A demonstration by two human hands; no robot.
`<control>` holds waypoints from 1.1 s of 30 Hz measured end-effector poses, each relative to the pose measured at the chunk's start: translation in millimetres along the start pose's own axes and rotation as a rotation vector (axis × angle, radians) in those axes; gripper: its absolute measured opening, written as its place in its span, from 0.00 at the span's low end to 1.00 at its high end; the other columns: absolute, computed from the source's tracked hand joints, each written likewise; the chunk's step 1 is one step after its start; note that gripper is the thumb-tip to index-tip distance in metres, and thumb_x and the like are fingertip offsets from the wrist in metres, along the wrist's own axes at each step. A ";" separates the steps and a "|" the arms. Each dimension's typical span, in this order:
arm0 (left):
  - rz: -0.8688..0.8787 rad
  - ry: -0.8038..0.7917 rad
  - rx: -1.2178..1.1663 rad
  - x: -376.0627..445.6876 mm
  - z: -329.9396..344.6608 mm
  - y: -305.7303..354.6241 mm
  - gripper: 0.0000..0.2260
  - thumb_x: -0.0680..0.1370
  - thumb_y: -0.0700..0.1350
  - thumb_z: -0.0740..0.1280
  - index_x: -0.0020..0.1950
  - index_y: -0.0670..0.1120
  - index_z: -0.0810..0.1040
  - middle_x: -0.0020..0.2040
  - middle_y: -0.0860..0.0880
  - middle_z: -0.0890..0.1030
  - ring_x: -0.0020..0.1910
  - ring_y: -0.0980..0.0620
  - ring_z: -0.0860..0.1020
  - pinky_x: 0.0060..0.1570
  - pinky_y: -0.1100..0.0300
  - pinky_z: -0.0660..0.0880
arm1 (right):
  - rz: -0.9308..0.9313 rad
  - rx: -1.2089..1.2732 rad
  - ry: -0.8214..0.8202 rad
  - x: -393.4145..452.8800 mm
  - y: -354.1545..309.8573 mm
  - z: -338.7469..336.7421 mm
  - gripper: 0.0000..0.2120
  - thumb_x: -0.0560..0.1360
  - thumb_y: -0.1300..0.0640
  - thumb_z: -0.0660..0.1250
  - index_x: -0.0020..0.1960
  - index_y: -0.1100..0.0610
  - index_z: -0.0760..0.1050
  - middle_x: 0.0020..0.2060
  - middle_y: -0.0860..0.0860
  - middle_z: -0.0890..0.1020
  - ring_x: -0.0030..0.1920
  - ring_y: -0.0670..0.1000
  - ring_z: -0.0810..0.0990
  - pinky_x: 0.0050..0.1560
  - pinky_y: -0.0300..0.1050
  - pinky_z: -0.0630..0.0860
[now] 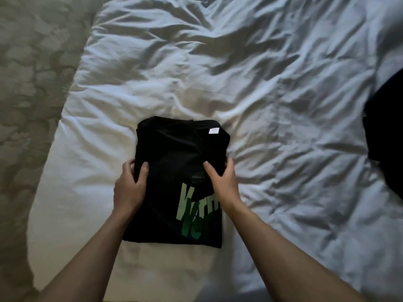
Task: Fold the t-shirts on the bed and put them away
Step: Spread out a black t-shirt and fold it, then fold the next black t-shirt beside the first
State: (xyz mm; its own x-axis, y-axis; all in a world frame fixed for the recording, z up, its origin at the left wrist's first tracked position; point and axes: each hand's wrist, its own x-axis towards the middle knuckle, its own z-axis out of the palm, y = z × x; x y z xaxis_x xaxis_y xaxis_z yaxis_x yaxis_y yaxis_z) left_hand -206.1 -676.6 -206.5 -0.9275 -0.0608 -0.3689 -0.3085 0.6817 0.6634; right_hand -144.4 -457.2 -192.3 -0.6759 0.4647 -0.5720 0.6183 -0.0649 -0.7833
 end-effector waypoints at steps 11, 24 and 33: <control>0.095 0.088 0.483 -51.6 28.6 44.2 0.26 0.80 0.50 0.64 0.76 0.43 0.64 0.76 0.40 0.63 0.74 0.39 0.60 0.70 0.42 0.61 | -0.113 -0.854 -0.094 -23.8 -28.6 -30.5 0.24 0.79 0.48 0.64 0.69 0.58 0.63 0.64 0.56 0.71 0.61 0.59 0.75 0.54 0.52 0.72; 0.372 -0.173 0.078 -132.1 116.4 226.5 0.07 0.78 0.48 0.67 0.50 0.49 0.83 0.40 0.52 0.80 0.43 0.50 0.82 0.46 0.55 0.78 | -0.065 -0.627 0.120 -55.9 -69.4 -233.5 0.16 0.77 0.47 0.62 0.61 0.53 0.74 0.58 0.52 0.80 0.57 0.56 0.78 0.53 0.47 0.73; 0.428 -0.403 0.026 -206.5 252.2 335.9 0.07 0.78 0.49 0.67 0.50 0.49 0.83 0.41 0.50 0.84 0.42 0.49 0.82 0.47 0.53 0.79 | -0.001 -0.553 0.276 -44.2 -40.2 -405.3 0.12 0.77 0.47 0.63 0.57 0.52 0.76 0.54 0.51 0.81 0.55 0.57 0.79 0.54 0.47 0.76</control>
State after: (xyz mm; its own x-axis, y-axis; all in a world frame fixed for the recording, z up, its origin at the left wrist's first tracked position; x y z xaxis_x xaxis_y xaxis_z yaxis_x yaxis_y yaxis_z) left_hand -64.9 -251.1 -71.6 -0.8136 0.5020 -0.2933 0.0858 0.6027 0.7934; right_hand 23.2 -117.1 -36.8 -0.5939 0.6804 -0.4294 0.7838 0.3689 -0.4995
